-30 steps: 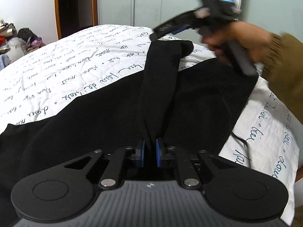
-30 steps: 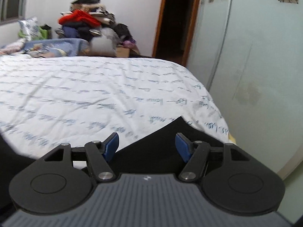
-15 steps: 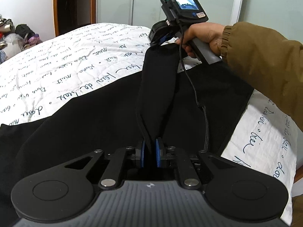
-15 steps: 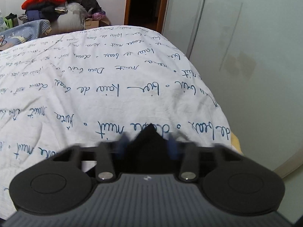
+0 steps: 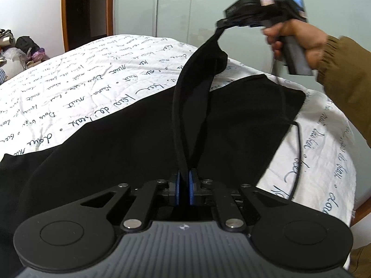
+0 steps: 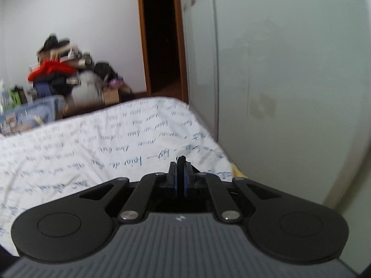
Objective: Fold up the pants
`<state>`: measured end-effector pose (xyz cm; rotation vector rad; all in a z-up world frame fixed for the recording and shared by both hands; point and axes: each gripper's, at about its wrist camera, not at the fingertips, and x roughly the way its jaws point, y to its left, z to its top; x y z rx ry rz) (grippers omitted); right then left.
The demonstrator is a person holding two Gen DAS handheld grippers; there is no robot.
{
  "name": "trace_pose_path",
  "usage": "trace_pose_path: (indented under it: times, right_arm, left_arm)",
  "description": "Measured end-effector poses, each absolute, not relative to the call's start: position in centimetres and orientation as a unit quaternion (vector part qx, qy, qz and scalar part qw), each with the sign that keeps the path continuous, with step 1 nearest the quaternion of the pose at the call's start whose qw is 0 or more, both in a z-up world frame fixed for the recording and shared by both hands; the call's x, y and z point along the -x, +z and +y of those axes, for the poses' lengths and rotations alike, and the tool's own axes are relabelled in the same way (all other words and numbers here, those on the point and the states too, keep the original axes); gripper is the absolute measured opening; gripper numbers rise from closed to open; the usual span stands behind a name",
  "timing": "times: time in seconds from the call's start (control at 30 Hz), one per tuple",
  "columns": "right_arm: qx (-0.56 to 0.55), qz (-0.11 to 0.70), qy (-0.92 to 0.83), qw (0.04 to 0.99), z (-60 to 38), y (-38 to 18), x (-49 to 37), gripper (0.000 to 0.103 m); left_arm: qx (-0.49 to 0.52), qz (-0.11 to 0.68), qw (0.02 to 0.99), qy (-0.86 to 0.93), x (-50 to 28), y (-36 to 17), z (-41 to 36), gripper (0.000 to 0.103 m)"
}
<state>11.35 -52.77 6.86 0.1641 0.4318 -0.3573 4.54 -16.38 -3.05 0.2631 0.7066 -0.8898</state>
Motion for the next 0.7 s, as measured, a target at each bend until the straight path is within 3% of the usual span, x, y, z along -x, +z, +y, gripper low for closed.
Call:
trace_pose_path:
  times: [0.27,0.7]
  right_arm:
    - [-0.157,0.166,-0.211,0.950,-55.0,7.5,-0.8,0.006]
    - [-0.254,0.166,-0.268,0.914,-57.2,1.3,8.3,0.006]
  left_arm:
    - [-0.131,0.331,0.829,-0.432,-3.1,-2.8,-15.7,0.007]
    - [-0.150,0.319,0.821,-0.449,-0.8,-2.5,-15.0,0.007]
